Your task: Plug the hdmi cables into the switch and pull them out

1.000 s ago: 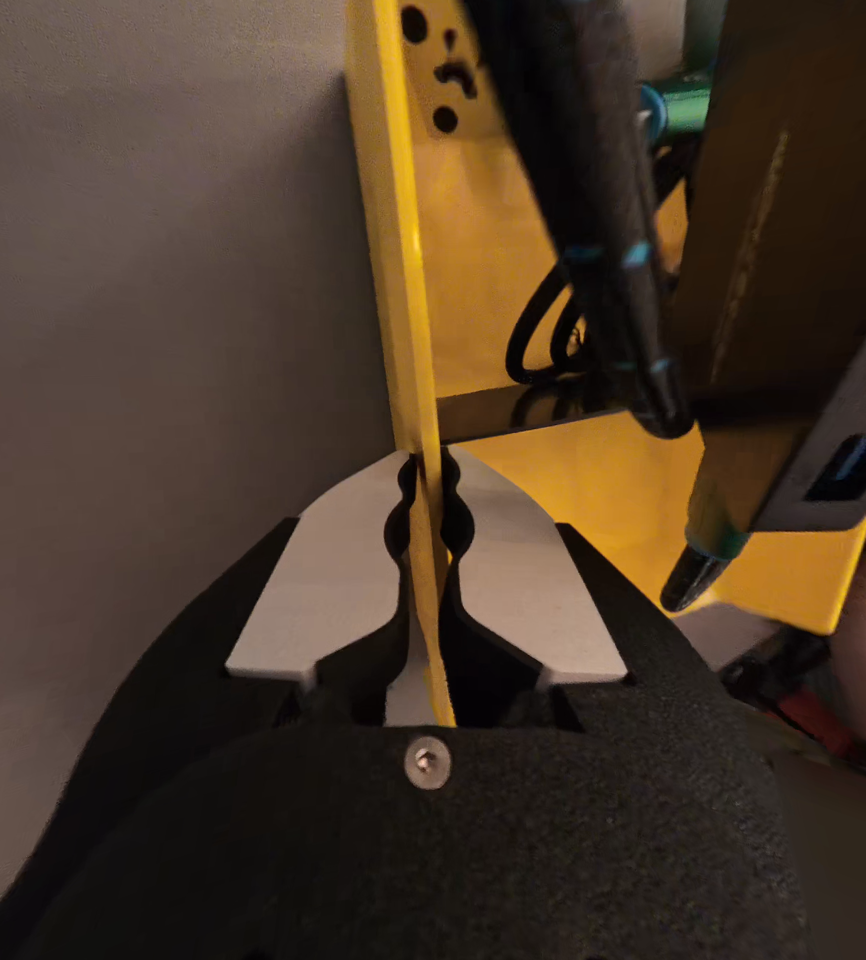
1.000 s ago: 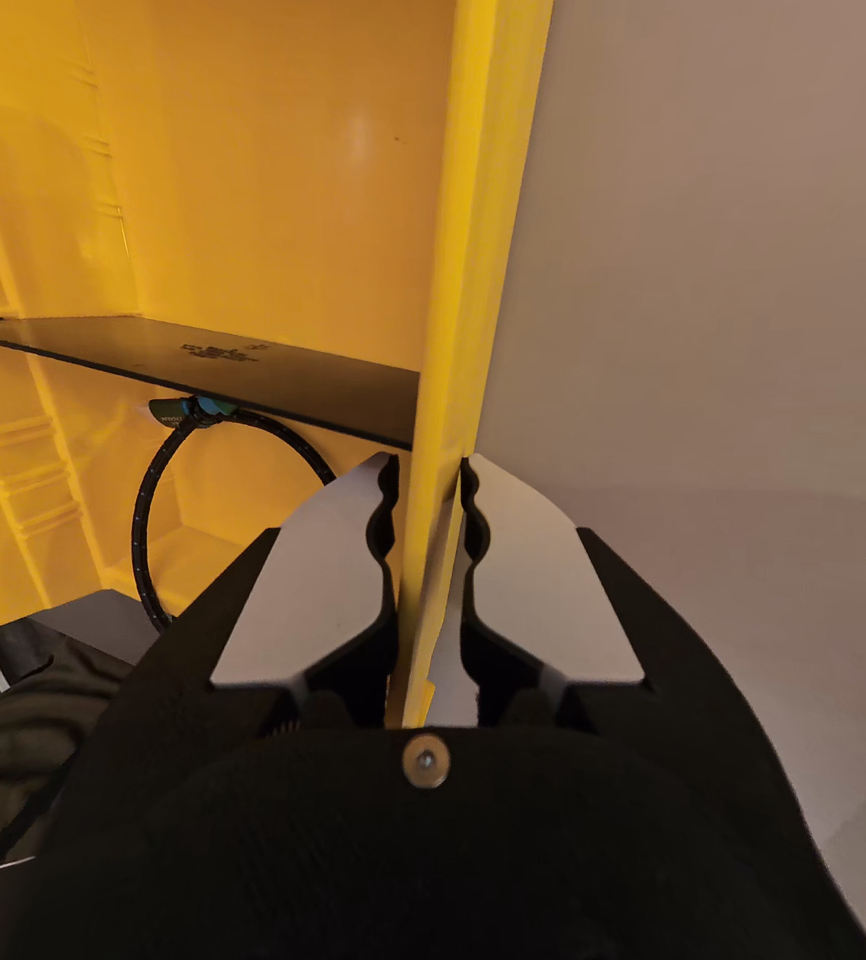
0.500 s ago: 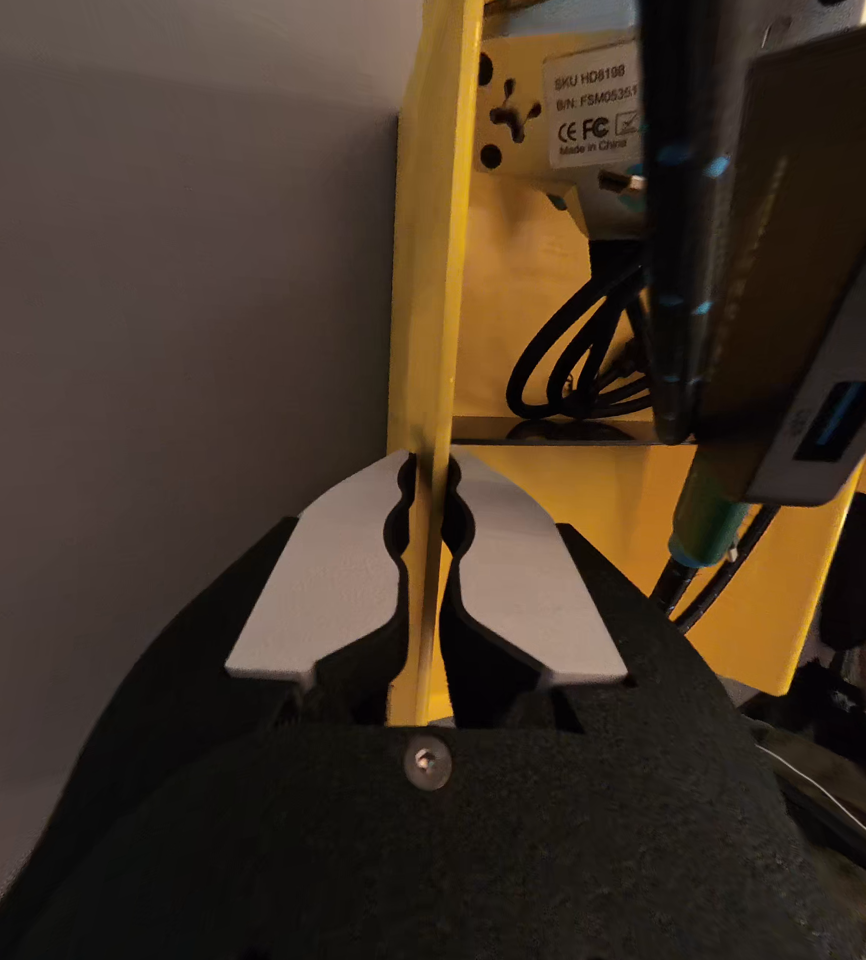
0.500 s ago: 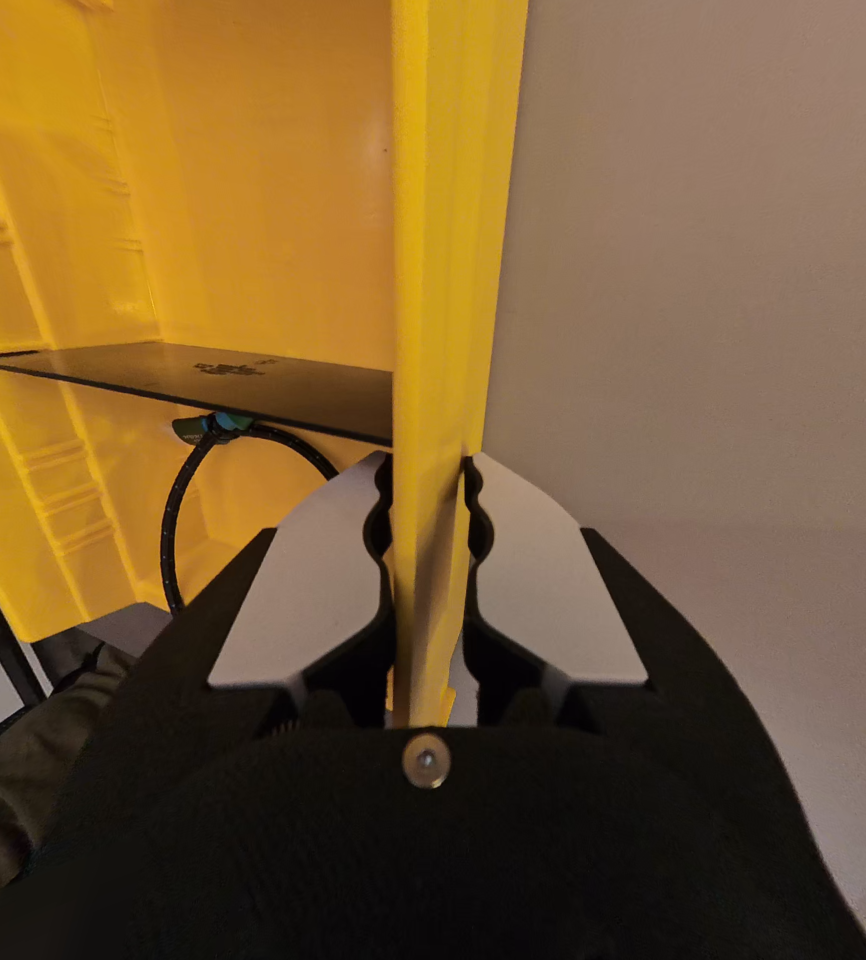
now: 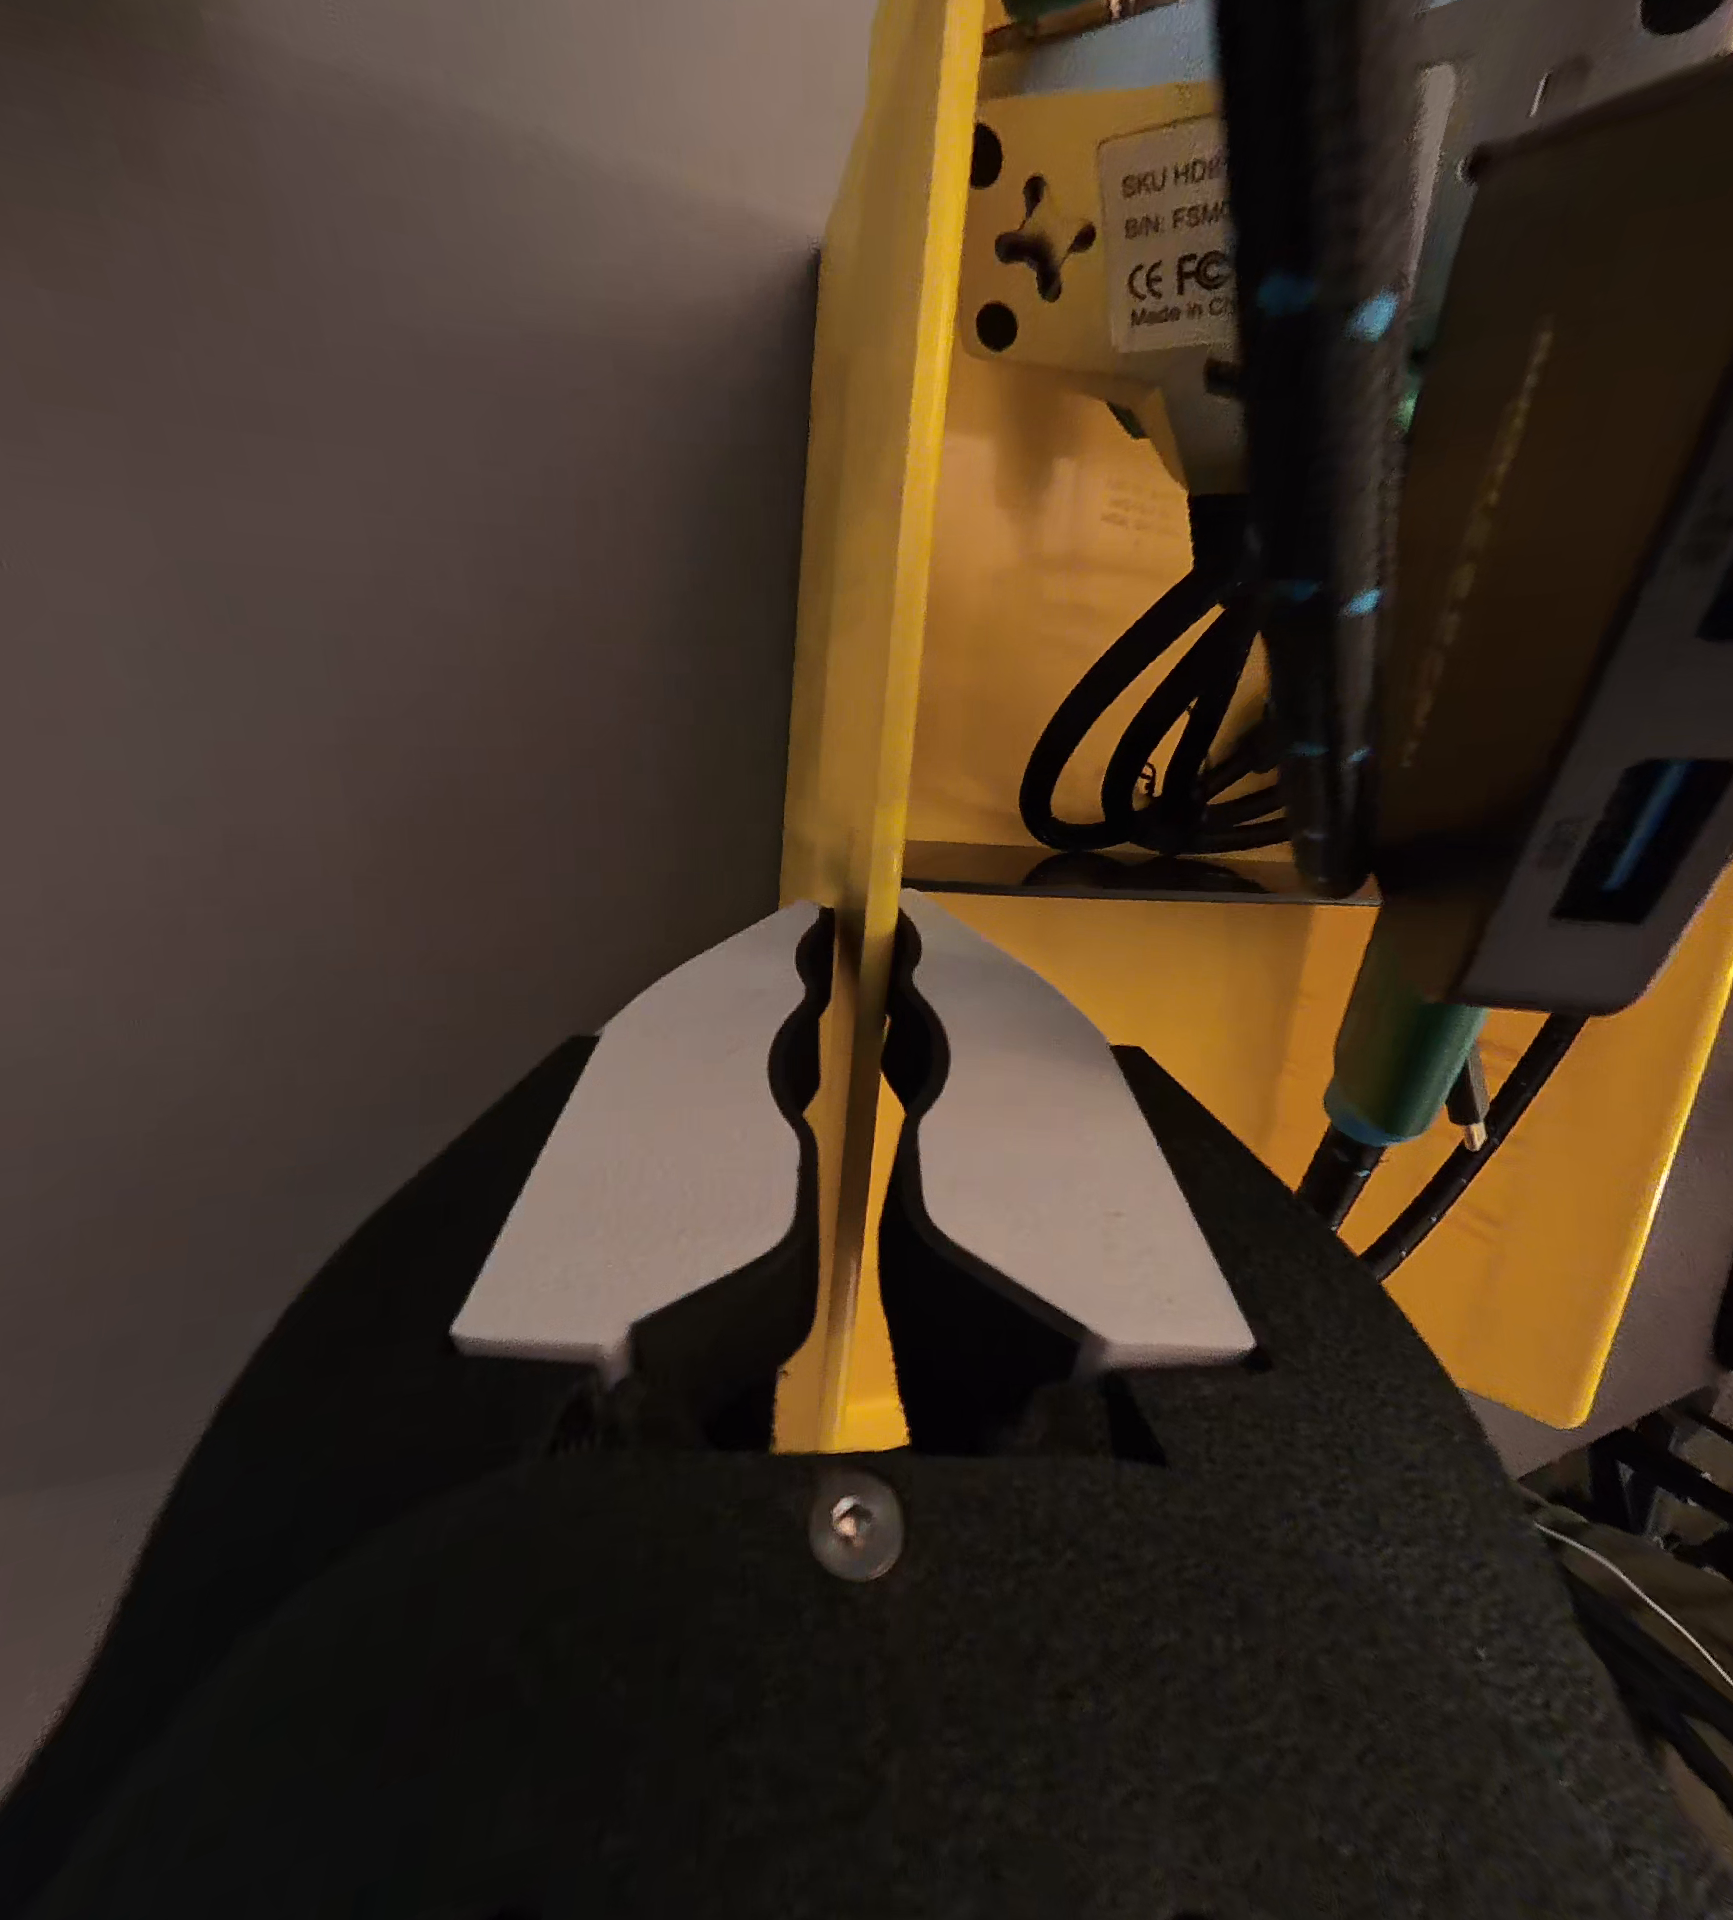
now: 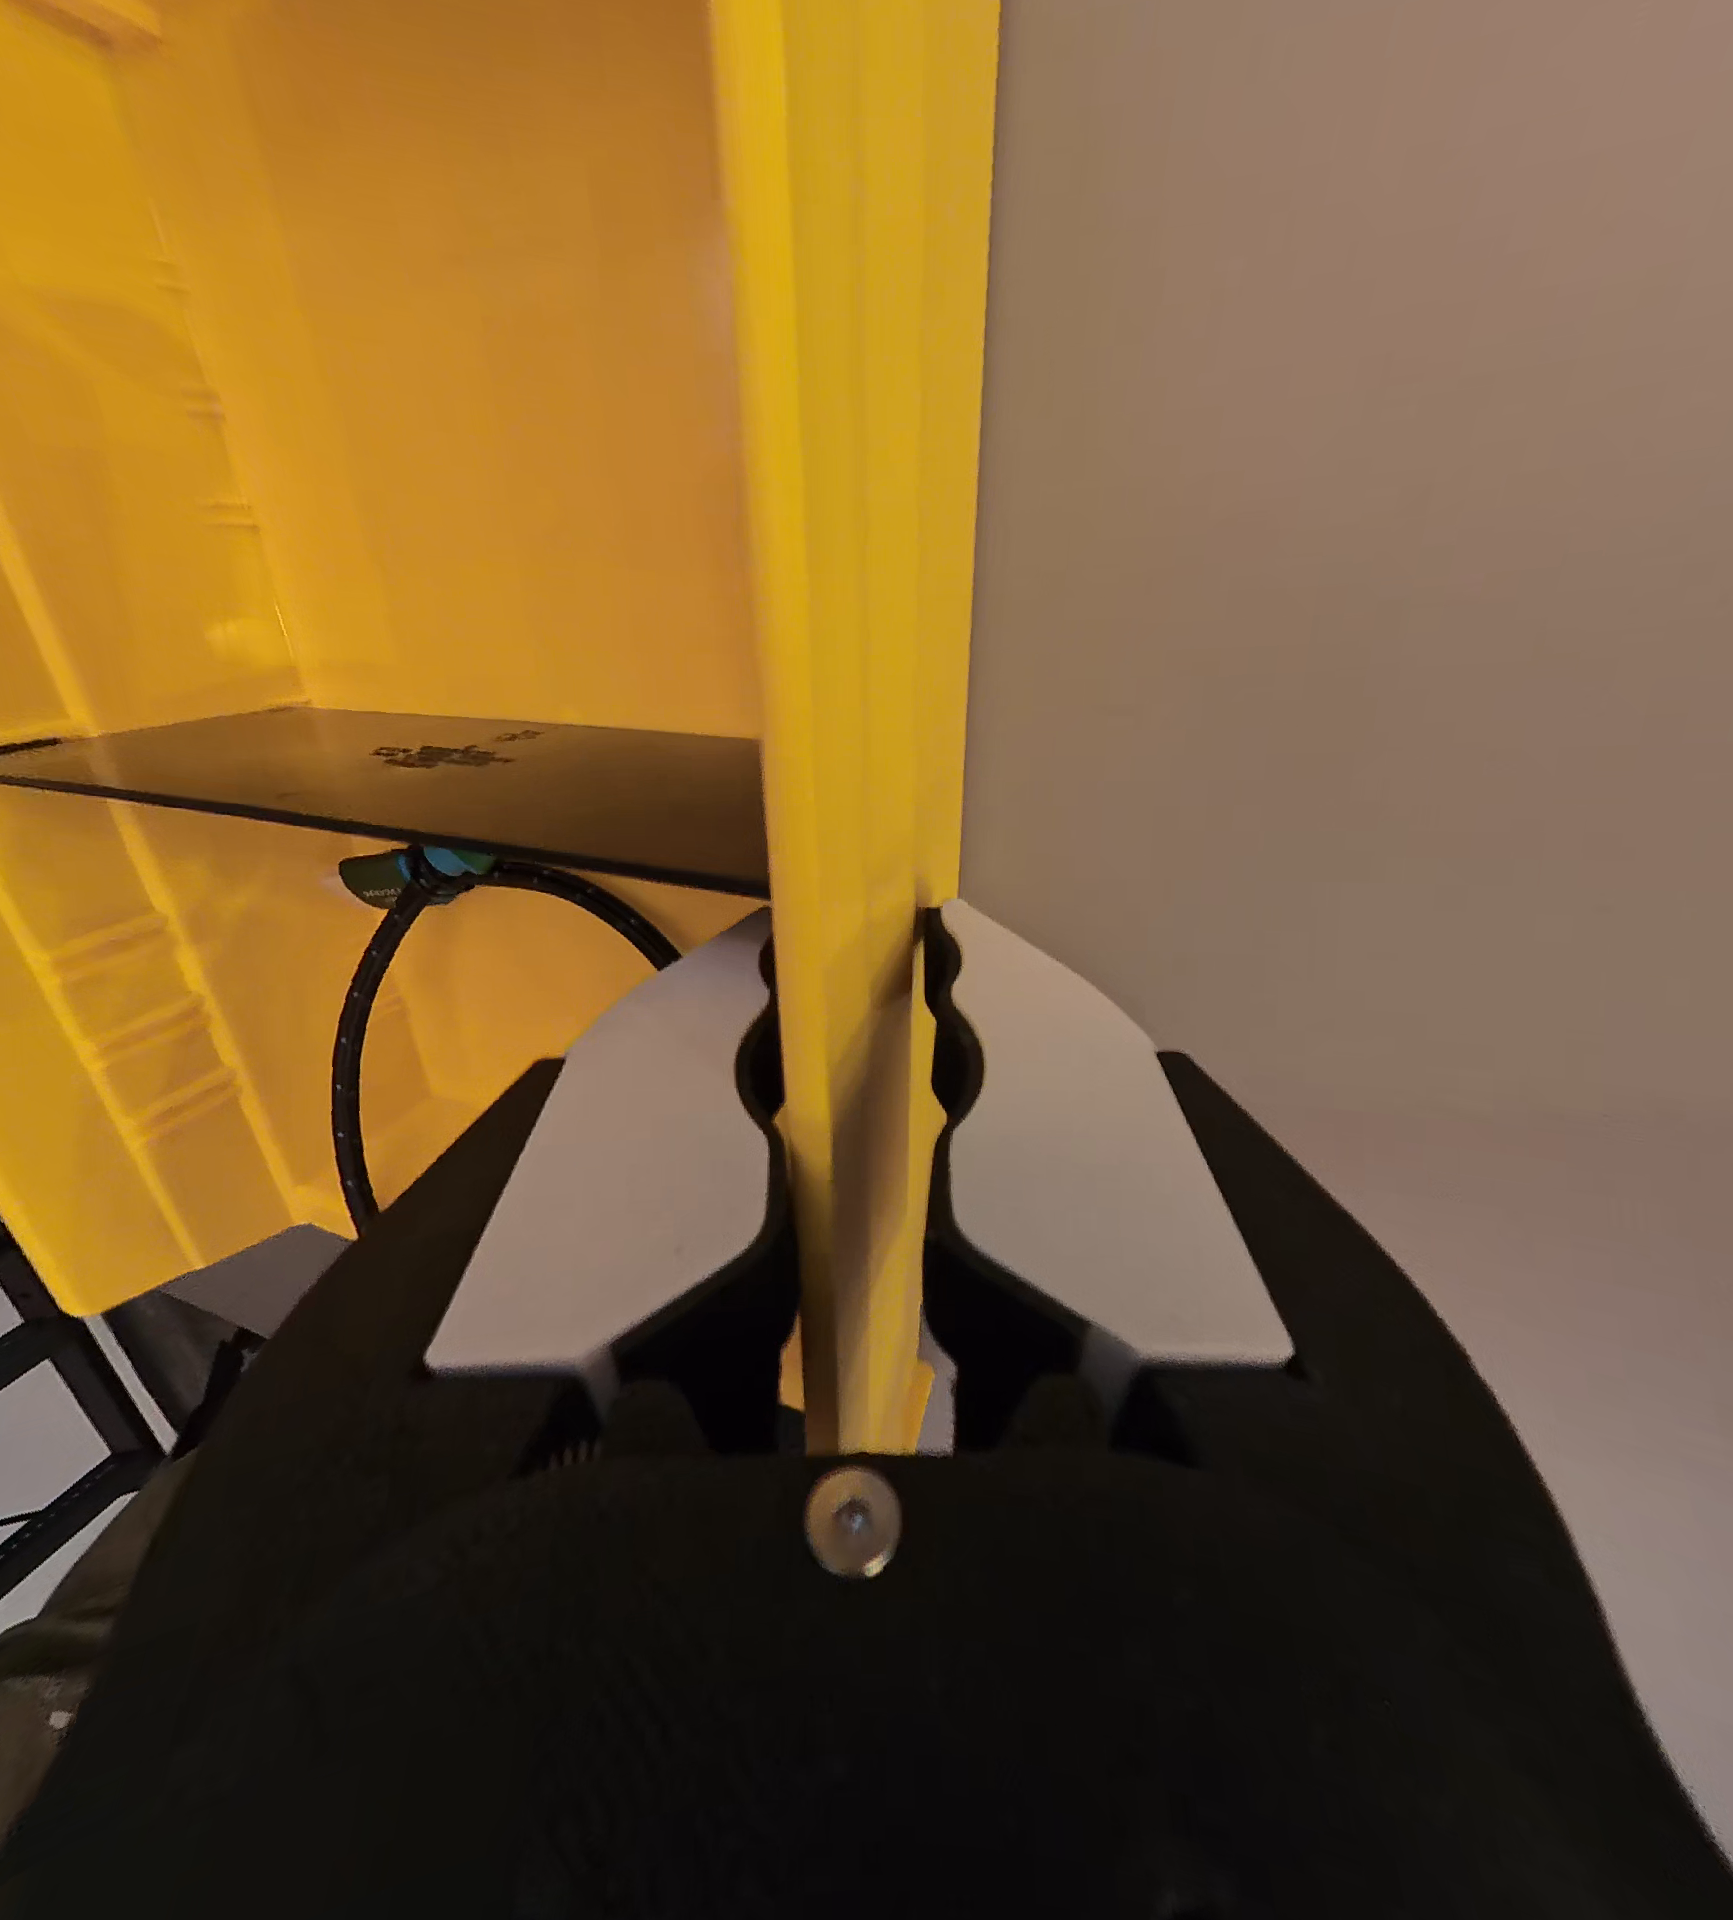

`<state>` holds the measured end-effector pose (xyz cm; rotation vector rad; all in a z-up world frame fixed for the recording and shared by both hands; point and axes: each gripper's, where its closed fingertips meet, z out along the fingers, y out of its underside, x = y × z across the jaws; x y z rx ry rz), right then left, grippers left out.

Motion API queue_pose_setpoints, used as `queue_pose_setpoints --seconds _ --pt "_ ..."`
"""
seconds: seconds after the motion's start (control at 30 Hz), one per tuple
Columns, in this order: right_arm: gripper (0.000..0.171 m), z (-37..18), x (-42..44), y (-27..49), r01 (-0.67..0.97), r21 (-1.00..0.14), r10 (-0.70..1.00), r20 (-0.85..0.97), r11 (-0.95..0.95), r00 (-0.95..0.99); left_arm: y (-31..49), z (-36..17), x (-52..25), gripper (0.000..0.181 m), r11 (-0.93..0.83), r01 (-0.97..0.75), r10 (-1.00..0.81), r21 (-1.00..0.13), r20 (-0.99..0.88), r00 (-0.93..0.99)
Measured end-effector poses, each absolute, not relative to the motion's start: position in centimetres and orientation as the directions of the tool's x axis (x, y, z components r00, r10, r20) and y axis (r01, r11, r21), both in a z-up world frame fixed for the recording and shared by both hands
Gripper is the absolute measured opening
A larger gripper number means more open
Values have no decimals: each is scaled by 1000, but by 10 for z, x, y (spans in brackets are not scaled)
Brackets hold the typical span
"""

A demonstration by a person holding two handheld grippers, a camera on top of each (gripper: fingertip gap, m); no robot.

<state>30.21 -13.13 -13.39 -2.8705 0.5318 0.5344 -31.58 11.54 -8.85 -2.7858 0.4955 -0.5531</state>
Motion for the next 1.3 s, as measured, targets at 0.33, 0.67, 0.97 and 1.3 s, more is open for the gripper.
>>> queue_pose_setpoints --seconds 0.33,0.67,0.97,1.3 --pt "18 -135 272 -123 -308 -37 -281 -319 -951 905 126 -88 -333 7 -914 -259 -360 -312 329 873" --pt "14 -137 243 -108 -239 -17 -226 -269 -971 936 131 -88 -349 9 -933 -182 -296 -311 373 879" --pt "16 -136 235 -102 -201 -20 -185 -301 -979 935 133 -88 -362 9 -939 -122 -242 -323 364 899" --pt "13 -137 259 -114 -235 -16 -222 -273 -972 936 135 -88 -365 10 -925 -57 -209 -377 376 903"
